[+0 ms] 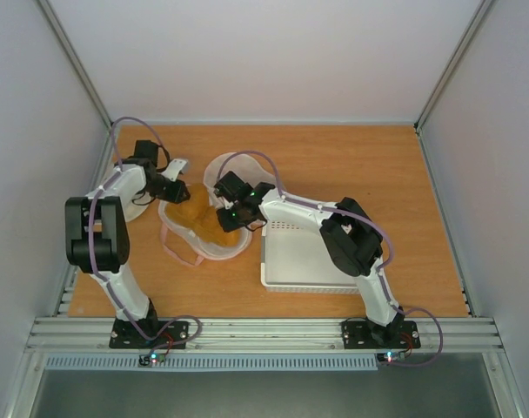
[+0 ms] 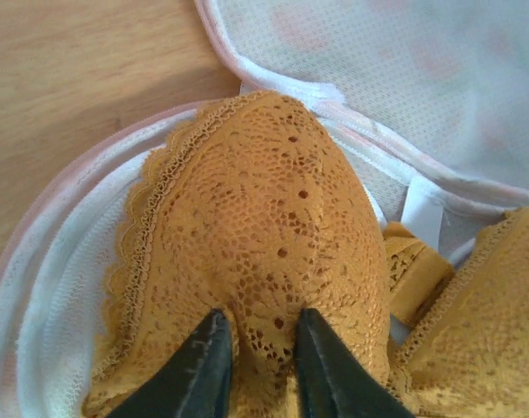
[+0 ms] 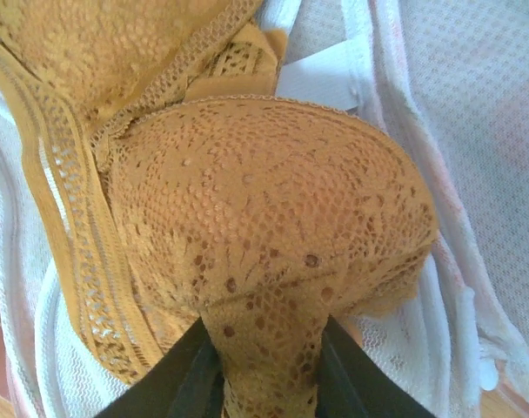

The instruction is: Unzip the laundry bag and remove the bra

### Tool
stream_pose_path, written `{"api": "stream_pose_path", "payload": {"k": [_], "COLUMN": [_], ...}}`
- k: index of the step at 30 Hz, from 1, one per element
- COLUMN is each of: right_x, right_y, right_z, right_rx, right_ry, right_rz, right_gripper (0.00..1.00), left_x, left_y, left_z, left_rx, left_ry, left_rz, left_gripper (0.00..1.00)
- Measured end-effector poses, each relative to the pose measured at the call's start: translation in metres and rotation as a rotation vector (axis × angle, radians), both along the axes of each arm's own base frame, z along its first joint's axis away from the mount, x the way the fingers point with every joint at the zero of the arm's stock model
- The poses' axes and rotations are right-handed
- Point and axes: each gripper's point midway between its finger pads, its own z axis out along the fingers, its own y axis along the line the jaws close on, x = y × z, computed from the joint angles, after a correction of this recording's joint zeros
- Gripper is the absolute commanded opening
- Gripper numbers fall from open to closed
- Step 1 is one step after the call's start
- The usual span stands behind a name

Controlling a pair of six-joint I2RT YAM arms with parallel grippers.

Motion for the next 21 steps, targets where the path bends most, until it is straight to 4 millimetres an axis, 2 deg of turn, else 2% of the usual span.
{"api": "stream_pose_path", "payload": {"k": [1,2,10,15,18,21], "right_x": [0.0,0.001,0.017,0.021,0.026,0.031], "right_y": [0.0,-0.001,0.002,-0.003,-0.006,-0.009], "right_z": [0.001,0.002,0.028,0.037,0.051,0.075], "right_rx": [-0.004,-0.008,-0.027,-0.065,-0.093,-0.104], "right_ry": [-0.004,-0.008,-0.086,-0.118,-0.15,-0.191], "right_rz": [0.003,0.001,0.009,0.019,0.027,0.042], "right_gripper": [0.21,0.2,0.19,0.16,0.16,0.16], "left_x": [0.0,-0.001,-0.002,-0.006,-0.012,-0.016], "left_y": [-0.001,-0.001,-0.004,-0.006,-0.009,-0.012], "left_z": [0.002,0.005,0.039,0.048,0.056,0.081], "left_rx": [-0.004,-0.005,-0.023,-0.04,-0.061,-0.09], "left_ry": [-0.005,-0.016,-0.098,-0.096,-0.071,-0.081], "left_rz": [0.002,-0.002,-0.009,0.0,0.011,0.026], "left_gripper": [0.04,0.01,0.01,0.01,0.01,0.01]}}
